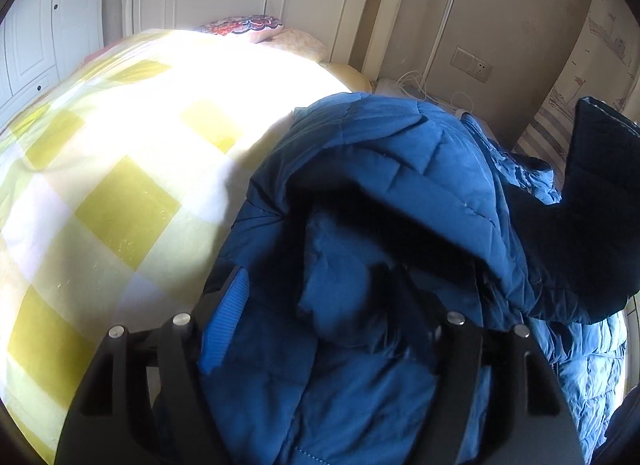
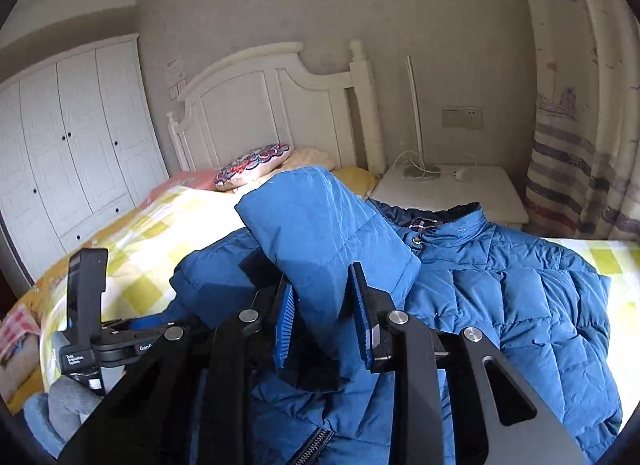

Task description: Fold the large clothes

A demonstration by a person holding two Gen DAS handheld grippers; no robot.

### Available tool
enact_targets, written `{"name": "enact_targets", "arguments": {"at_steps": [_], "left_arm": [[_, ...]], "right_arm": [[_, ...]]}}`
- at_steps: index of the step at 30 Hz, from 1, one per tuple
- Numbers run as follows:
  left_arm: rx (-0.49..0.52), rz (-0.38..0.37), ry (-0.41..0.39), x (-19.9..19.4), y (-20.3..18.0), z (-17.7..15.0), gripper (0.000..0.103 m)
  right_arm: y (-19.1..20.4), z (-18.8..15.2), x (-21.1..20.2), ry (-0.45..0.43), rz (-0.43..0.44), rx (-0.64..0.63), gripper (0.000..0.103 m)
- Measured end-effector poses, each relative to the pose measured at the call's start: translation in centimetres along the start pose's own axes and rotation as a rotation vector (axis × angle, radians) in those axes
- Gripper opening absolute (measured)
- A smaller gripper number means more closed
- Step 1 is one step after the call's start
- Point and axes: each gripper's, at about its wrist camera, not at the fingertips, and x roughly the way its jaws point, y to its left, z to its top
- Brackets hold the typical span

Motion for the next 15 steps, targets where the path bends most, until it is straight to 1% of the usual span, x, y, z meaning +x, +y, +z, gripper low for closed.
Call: {"name": "enact_targets", "arguments": {"at_steps": [1,2,3,4,5,6,7,8,11,12,13,14,15], "left_arm": [[0.000,0.000,0.000,0.0,0.0,0.0,0.072],[0.000,0.001,0.000,0.0,0.0,0.0,0.072],[0.001,0.001,0.000,0.0,0.0,0.0,0.072],[0.001,0.000,0.000,0.1,0.1,0.0,0.072],[0.000,0.000,0.000,0.1,0.1,0.0,0.072],[0.001,-0.001,0.000,0.0,0.1,0.0,0.073],[0.002,0.000,0.000,0.1,0.1,0.0,0.073],[0.002,0.000,0.000,0.1,0.1,0.1,0.073],[0.001,0.001,0.000,0.1,0.1,0.0,0.073],[0.002,0.001,0.000,0.1,0.1,0.0,0.073],[0.001,0.000,0.000,0.0,0.1,0.0,0.073],[0.000,-0.001,0.001,0.0,0.1,0.0,0.073],[-0.001,-0.002,0.001,0.0,0.1,0.0,0.073]], "right_arm": [[-2.2,-0.1,-1.1,-0.018,0.000,0.104,0.028],[-4.4,-0.3,-1.5,-0.015,-0.011,0.199,0.028],[-6.3,-0.9,-1.5,0.010,-0.024,0.270,0.033],[-8.0,-1.5,-1.2,0.053,-0.051,0.326,0.057],[-9.3,-2.3,-0.9,0.096,-0.069,0.379,0.074],[-10.4,-3.1,-0.4,0.126,-0.058,0.432,0.084],[-11.2,-3.8,-0.2,0.134,-0.033,0.471,0.084],[-11.5,-4.0,-0.2,0.128,-0.020,0.484,0.084],[-11.1,-3.9,-0.1,0.109,-0.020,0.475,0.083],[-11.0,-3.8,0.0,0.111,-0.023,0.466,0.076],[-10.8,-3.9,0.3,0.126,-0.037,0.457,0.058],[-10.6,-3.9,0.4,0.142,-0.043,0.452,0.045],[-10.4,-3.8,0.3,0.143,-0.044,0.444,0.034]]}}
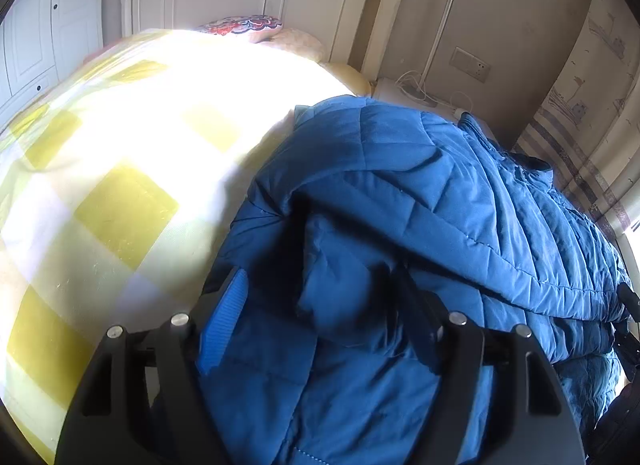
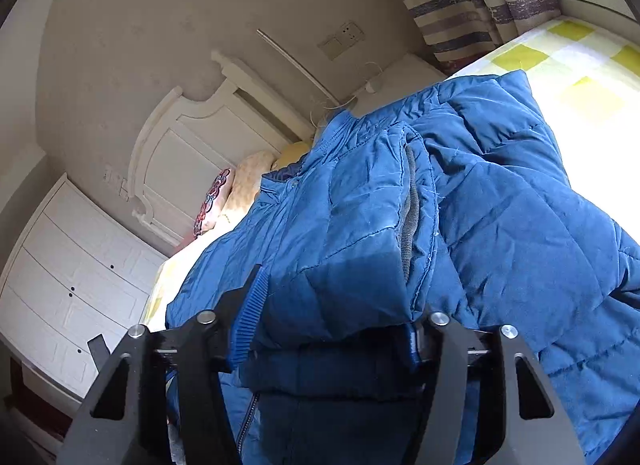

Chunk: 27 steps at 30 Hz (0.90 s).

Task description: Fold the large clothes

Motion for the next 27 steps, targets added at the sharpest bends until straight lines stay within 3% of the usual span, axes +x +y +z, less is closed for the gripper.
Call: {"name": "enact_targets", "arguments": {"at_steps": [3,6,9,11,13,15,16,18,20,22,25,27], "left_arm": [[-0.013,-0.012,-0.002,0.0,0.4,0.1,0.073],[-0.037,-0.032,0.000,0.0,0.9,0.1,0.073],[-0.035,-0.032,0.002,0.1,1.0,0.1,0.073],[-0.033,-0.030,0.003,0.1,0.9,0.1,0.073],[-0.035,-0.033,0.004,0.1,1.0,0.1,0.073],[-0.033,-0.032,0.003,0.1,1.0,0.1,0.073],[-0.033,-0.032,0.004,0.1,1.0,0.1,0.073],[-0.033,-0.033,0.003,0.1,1.0,0.1,0.074],[-0.031,-0.032,0.003,0.0,1.1,0.1,0.074],[-0.029,-0.029,0.002,0.0,1.0,0.1,0.074],[-0.029,-0.029,0.002,-0.1,1.0,0.1,0.075],[-0.031,-0.034,0.002,-0.1,1.0,0.1,0.075]], "right_arm": [[1.9,0.0,-2.8,-0.080,0.036,-0.077,0.026],[2.3,0.5,-5.7,-0.135,0.057,-0.098,0.025],[0.9,0.2,-5.4,-0.092,-0.040,-0.128,0.025],[-0.9,-0.5,-3.4,0.002,-0.097,-0.111,0.025],[-2.5,-1.2,-2.5,0.051,-0.086,-0.058,0.026],[-2.5,-1.1,-3.2,0.044,-0.105,-0.033,0.028],[-2.1,-1.2,-3.8,0.028,-0.143,-0.037,0.035],[-0.8,-1.2,-5.6,-0.058,-0.205,-0.062,0.038],[1.7,-0.8,-7.2,-0.169,-0.262,-0.165,0.041],[4.6,0.0,-7.1,-0.203,-0.272,-0.278,0.042],[7.8,1.4,-3.7,-0.125,-0.281,-0.428,0.046],[8.4,1.7,-0.8,-0.070,-0.344,-0.491,0.047]]}}
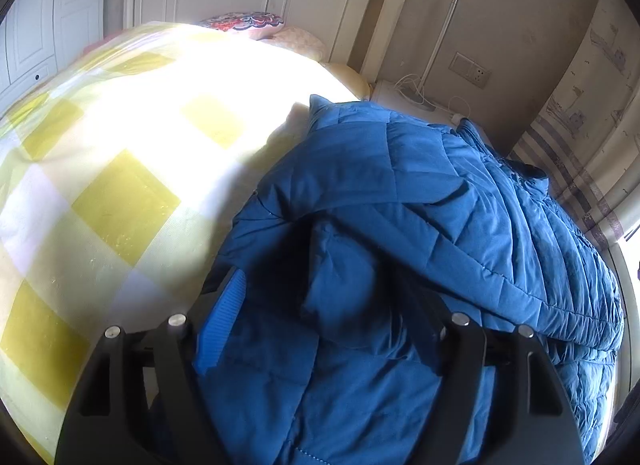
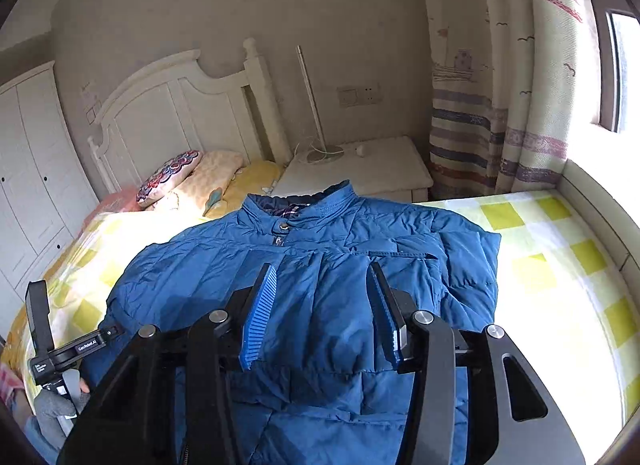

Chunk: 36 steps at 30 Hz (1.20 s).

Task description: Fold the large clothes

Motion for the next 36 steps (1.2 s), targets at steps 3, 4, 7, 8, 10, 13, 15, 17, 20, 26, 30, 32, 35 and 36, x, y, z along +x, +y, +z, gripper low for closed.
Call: {"name": "enact_targets", "arguments": {"at_steps": [3,4,7,8,10,13,15,17,20,26,30,32,35,36], "left_arm": [[-0.005,-0.009,-0.002,-0.1,0.1,0.0,0.076],[-0.009,-0.010,-0.007,-0.2,0.2,0.0,0.076],[-0.049,0.052,-0.111,-2.2,0.8,-0.2,0.072],[-0.073,0.070,-0.208,-4.1,1.0,-0.4,0.070],[-0.066,0.027,-0.409,-8.2,0.4,-0.4,0.071],[0.040,-0.066,-0.457,-10.3,-3.1,1.2,0.087],[0.134,-0.115,-0.341,-8.6,-6.4,2.6,0.092],[0.215,-0.089,-0.198,-5.2,-9.6,3.1,0.092],[0.333,0.070,-0.005,2.1,-12.1,1.1,0.092],[0.309,0.053,0.037,2.9,-10.8,0.7,0.095],[0.351,0.071,-0.127,0.1,-12.0,3.6,0.097],[0.325,0.092,-0.112,1.6,-11.9,5.7,0.100],[0.254,0.142,0.083,7.7,-9.8,7.1,0.101],[0.260,0.128,0.077,8.3,-9.6,6.8,0.101]], "right_arm": [[-0.5,-1.3,3.8,0.121,-0.076,-0.011,0.048],[-1.3,-2.6,5.2,0.180,-0.067,0.004,0.050],[-2.0,-4.1,5.3,0.139,-0.037,0.001,0.050],[-1.7,-4.0,5.6,0.144,-0.050,-0.014,0.050],[-0.8,-3.9,6.0,0.155,-0.080,-0.054,0.053],[-0.4,-3.9,6.3,0.162,-0.099,-0.080,0.055],[-0.7,-4.0,6.2,0.159,-0.086,-0.068,0.055],[-1.0,-4.1,6.1,0.156,-0.069,-0.051,0.055],[-1.2,-4.1,6.1,0.155,-0.057,-0.041,0.055],[-1.3,-4.1,6.1,0.157,-0.042,-0.029,0.055],[-1.4,-4.1,6.0,0.156,-0.034,-0.021,0.055],[-1.4,-4.1,5.9,0.155,-0.030,-0.017,0.055],[-1.4,-4.2,5.9,0.154,-0.028,-0.018,0.055],[-1.4,-4.2,5.9,0.154,-0.026,-0.020,0.055]]}}
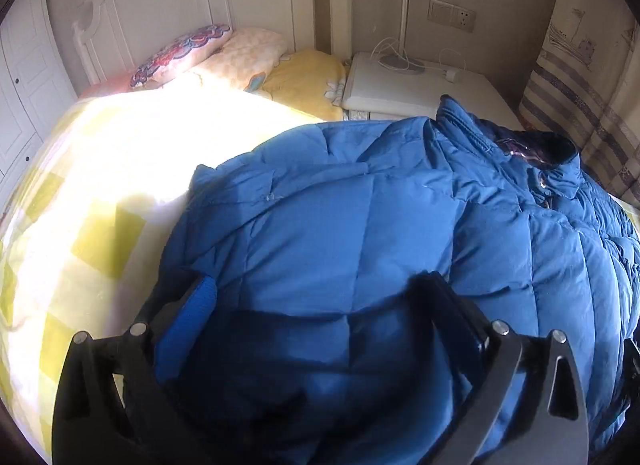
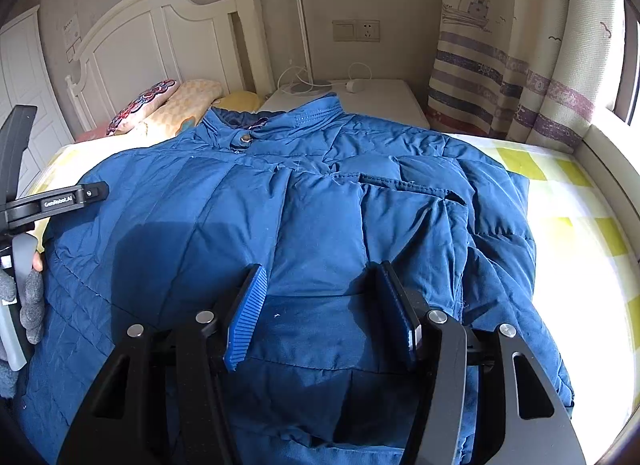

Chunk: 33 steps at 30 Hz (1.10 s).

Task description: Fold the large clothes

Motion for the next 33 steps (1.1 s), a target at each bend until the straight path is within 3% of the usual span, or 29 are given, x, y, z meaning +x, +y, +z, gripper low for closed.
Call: {"name": "enact_targets", "arguments": {"at_steps": [3,6,9,12,14,16,20,24,27,29,31,33], "left_arm": [[0.037,0.059,0.002,-1.0,-0.8,0.0,0.100],[-0.043,-0.033,-0.071,-4.5,-1.6,0.6,0.099],[0.024,-0.082,-0.118,-6.6,-5.8,1.1,0.100],[0.139,-0.096,-0.065,-4.9,-11.4,0.9,0.100],[0.185,-0.052,-0.024,-2.3,-14.2,-0.1,0.100],[0.198,-0.011,-0.069,-1.6,-14.8,-0.9,0.101],[0.168,-0.082,-0.038,-2.5,-12.3,0.0,0.101],[0.052,-0.020,-0.152,-5.2,-4.7,0.3,0.101],[-0.061,0.019,-0.121,-4.5,1.7,-0.4,0.101],[-0.066,0.048,-0.066,-2.4,4.2,-1.6,0.101],[-0.109,-0.044,-0.039,-0.9,5.9,-2.6,0.101],[-0.119,-0.039,-0.043,-0.9,6.0,-2.5,0.101]], "right_arm": [[-0.1,0.0,0.0,0.001,0.002,0.004,0.056],[-0.2,0.1,0.0,0.001,0.008,0.009,0.056],[-0.2,0.1,0.0,0.001,0.005,0.007,0.056],[-0.2,0.1,0.0,0.002,0.007,0.009,0.056],[-0.2,0.1,0.0,0.001,0.007,0.013,0.056],[-0.3,0.1,0.0,0.000,0.012,0.017,0.056],[-0.4,0.0,-0.1,-0.002,0.018,0.024,0.056],[-0.7,-0.1,-0.3,-0.012,0.038,0.039,0.056],[-0.7,0.0,-0.3,-0.013,0.045,0.043,0.056],[-0.8,0.0,-0.3,-0.012,0.050,0.044,0.057],[-0.8,0.0,-0.2,-0.012,0.058,0.047,0.057],[-0.9,0.0,-0.3,-0.015,0.063,0.050,0.058]]}}
